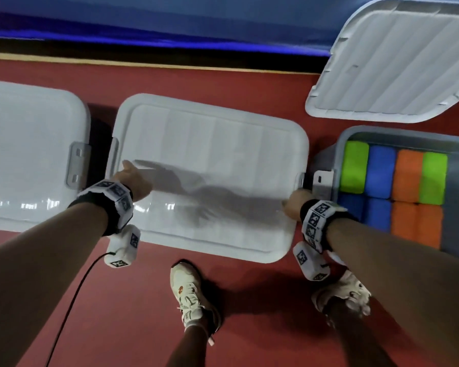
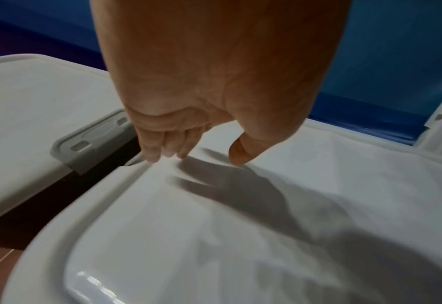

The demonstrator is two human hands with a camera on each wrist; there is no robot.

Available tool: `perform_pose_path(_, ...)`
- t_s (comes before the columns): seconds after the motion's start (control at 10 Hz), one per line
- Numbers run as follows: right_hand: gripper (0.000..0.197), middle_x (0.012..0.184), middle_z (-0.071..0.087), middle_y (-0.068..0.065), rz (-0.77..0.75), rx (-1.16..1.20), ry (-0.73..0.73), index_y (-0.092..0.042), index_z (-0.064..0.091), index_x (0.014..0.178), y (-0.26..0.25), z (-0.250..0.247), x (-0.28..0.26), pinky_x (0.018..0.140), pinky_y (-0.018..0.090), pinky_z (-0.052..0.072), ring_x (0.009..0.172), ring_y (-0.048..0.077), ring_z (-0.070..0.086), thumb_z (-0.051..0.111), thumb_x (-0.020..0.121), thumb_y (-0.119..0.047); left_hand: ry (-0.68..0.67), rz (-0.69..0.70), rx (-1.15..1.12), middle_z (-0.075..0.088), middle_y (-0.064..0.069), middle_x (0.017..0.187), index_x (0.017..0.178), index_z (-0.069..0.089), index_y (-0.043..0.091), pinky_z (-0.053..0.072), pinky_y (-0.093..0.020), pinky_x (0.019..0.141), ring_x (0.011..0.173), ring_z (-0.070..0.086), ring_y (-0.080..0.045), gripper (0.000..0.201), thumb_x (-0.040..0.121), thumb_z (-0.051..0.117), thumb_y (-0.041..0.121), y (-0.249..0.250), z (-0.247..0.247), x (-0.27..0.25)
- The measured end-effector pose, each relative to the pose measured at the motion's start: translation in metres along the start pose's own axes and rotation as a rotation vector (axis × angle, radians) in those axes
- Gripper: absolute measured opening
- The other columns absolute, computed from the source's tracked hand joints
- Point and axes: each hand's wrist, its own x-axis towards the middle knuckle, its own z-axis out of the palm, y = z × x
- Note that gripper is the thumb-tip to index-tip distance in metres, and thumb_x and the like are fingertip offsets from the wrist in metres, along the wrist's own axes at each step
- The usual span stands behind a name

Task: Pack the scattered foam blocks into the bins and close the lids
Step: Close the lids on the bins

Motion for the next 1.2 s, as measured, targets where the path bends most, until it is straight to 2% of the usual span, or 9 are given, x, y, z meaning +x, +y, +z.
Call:
perform_pose_path(0.1,0.04,0.116,0.065,0.018,-0.123,0.171,-0.001,-0.002,0.064,0.116,0.034,-0.012,0.016,0.083,0.031,0.045,0.111,0.035,0.061,0.046,0.101,-0.034,-0.012,0.103,-0.086,0.049,-0.028,0.133,0.145,0.028,0.0,0.042,-0.043,0.095,0.118,0.052,-0.042,0.061,0.091,0.055,0.012,0.055,0.012,-0.022)
perform_pose_path(0.2,0.037,0.119,0.065,0.01,-0.337,0.249,-0.018,-0.01,0.061,0.117,0.082,-0.039,0.011,0.093,0.034,0.049,0.11,0.028,0.062,0.051,0.097,-0.039,0.033,0.208,-0.044,0.042,-0.022,0.136,0.146,0.029,0.011,0.036,-0.047,0.102,0.121,0.044,-0.041,0.062,0.086,0.041,0.001,0.132,0.032,-0.058)
perform_pose_path(0.3,0.046,0.136,0.057,0.005,-0.502,0.404,0.082,-0.017,0.049,0.142,0.15,-0.102,0.003,0.097,0.018,0.037,0.12,0.018,0.056,0.055,0.097,-0.026,0.078,0.329,0.035,0.04,-0.019,0.134,0.144,0.031,0.015,0.035,-0.047,0.1,0.118,0.041,-0.041,0.062,0.085,0.042,0.001,0.235,0.038,-0.088)
perform_pose_path(0.5,0.046,0.141,0.048,0.011,-0.381,0.507,0.437,-0.016,0.052,0.139,0.282,-0.244,0.026,0.11,0.03,0.036,0.127,0.025,0.051,0.053,0.094,-0.016,0.142,0.431,-0.006,0.035,-0.02,0.139,0.142,0.037,0.018,0.035,-0.045,0.103,0.122,0.04,-0.044,0.06,0.086,0.059,0.018,0.437,0.011,-0.125)
perform_pose_path(0.6,0.051,0.145,0.039,0.015,-0.301,0.398,0.536,-0.014,0.045,0.144,0.321,-0.294,0.039,0.11,0.032,0.036,0.128,0.03,0.048,0.052,0.094,-0.02,0.239,0.53,0.017,0.035,-0.02,0.137,0.138,0.039,0.014,0.034,-0.044,0.103,0.121,0.041,-0.042,0.059,0.083,0.056,0.028,0.499,-0.013,-0.137)
perform_pose_path(0.8,0.062,0.153,0.028,0.013,-0.152,0.24,0.594,-0.015,0.033,0.151,0.372,-0.342,0.068,0.115,0.041,0.031,0.139,0.036,0.031,0.053,0.094,-0.026,0.337,0.652,0.06,0.033,-0.014,0.143,0.139,0.037,0.014,0.034,-0.043,0.106,0.126,0.038,-0.037,0.058,0.086,0.056,0.023,0.585,-0.04,-0.106)
perform_pose_path(1.0,0.066,0.146,0.039,0.021,-0.077,0.213,0.56,-0.013,0.042,0.146,0.396,-0.32,0.093,0.113,0.043,0.033,0.135,0.038,0.037,0.056,0.083,-0.028,0.337,0.722,0.232,0.039,-0.016,0.138,0.133,0.039,0.008,0.034,-0.042,0.108,0.128,0.039,-0.038,0.062,0.081,0.062,0.031,0.622,-0.023,-0.055)
perform_pose_path(1.1,0.063,0.146,0.036,0.024,-0.037,0.25,0.542,-0.012,0.038,0.148,0.398,-0.306,0.105,0.112,0.044,0.033,0.134,0.041,0.038,0.057,0.088,-0.019,0.471,0.779,0.3,0.039,-0.018,0.128,0.122,0.04,0.008,0.041,-0.042,0.091,0.112,0.046,-0.037,0.05,0.078,0.056,0.025,0.633,-0.017,-0.041)
perform_pose_path(1.2,0.063,0.145,0.034,0.022,-0.035,0.272,0.515,-0.013,0.037,0.147,0.394,-0.294,0.117,0.112,0.046,0.035,0.132,0.039,0.04,0.057,0.088,-0.02,0.615,0.82,0.336,0.04,-0.018,0.121,0.117,0.042,0.011,0.04,-0.046,0.081,0.104,0.044,-0.038,0.048,0.071,0.055,0.018,0.642,-0.014,-0.037)
